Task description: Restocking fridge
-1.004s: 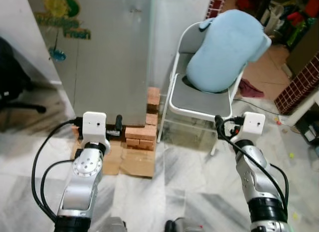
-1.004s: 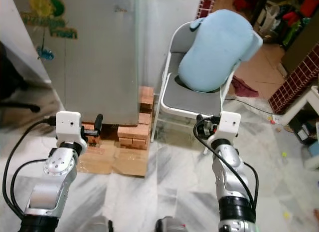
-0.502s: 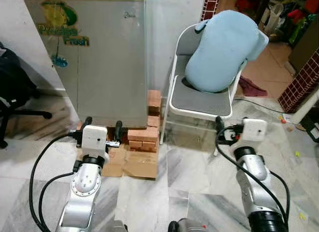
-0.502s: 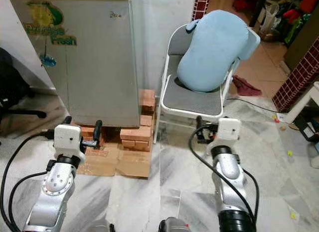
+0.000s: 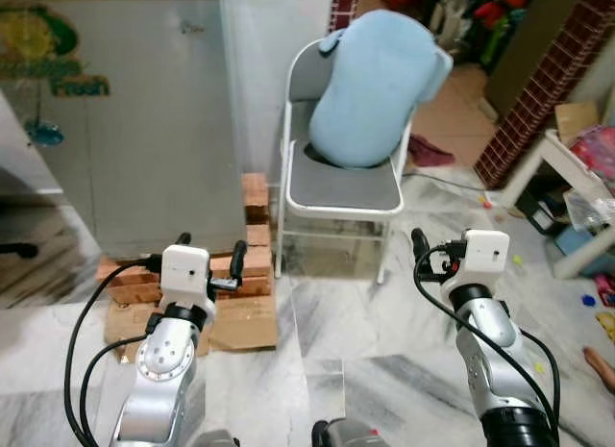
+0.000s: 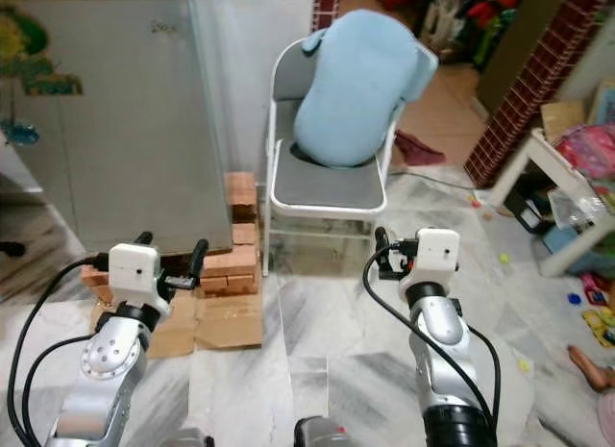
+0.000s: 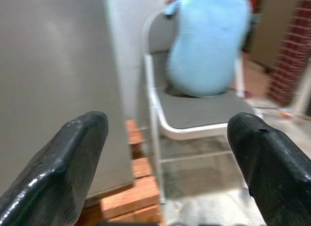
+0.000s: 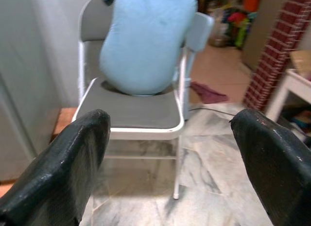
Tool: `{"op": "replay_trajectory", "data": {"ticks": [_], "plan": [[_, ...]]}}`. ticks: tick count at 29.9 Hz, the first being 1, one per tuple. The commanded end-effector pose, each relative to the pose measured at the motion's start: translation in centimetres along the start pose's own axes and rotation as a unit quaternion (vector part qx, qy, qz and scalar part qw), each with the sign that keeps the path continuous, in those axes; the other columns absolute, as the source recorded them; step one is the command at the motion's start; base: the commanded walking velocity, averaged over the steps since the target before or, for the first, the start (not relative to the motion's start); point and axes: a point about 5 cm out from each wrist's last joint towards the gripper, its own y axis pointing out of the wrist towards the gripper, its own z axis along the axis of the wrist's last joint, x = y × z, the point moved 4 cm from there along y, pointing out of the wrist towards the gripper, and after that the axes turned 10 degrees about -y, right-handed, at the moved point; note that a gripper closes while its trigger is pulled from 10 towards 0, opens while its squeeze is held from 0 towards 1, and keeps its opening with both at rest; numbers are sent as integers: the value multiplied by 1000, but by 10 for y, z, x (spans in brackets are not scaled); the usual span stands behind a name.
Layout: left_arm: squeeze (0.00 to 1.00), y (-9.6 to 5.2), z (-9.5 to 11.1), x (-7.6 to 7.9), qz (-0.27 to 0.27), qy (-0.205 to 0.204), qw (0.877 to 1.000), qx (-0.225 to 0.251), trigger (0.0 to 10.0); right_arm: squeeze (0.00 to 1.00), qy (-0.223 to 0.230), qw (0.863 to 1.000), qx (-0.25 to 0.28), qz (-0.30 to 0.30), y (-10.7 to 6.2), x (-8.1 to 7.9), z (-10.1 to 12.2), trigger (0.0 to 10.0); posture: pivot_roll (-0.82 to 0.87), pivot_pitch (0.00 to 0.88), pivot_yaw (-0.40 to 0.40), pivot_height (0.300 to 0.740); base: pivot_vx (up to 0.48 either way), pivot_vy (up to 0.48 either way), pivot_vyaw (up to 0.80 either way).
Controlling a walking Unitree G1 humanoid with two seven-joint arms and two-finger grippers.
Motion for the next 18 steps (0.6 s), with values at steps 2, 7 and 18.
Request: {"op": "replay_trajectory", "data": {"ticks": [2, 7, 18], "plan": [[0, -1, 1, -3, -1, -7, 1000, -5, 10000, 0, 6, 1000, 1, 5, 0, -3, 2, 10000, 40, 0, -48, 740, 0, 388, -800], [0, -1, 1, -3, -5, -6, 1000, -9, 10000, 0, 6, 1000, -1, 4, 1, -3, 2, 10000, 43, 0, -47, 740, 0, 392, -800], [0, -2, 1, -3, -16, -3, 1000, -14, 10000, 0, 6, 1000, -8, 3, 2, -2, 1, 10000, 42, 0, -47, 740, 0, 480, -800]]}}
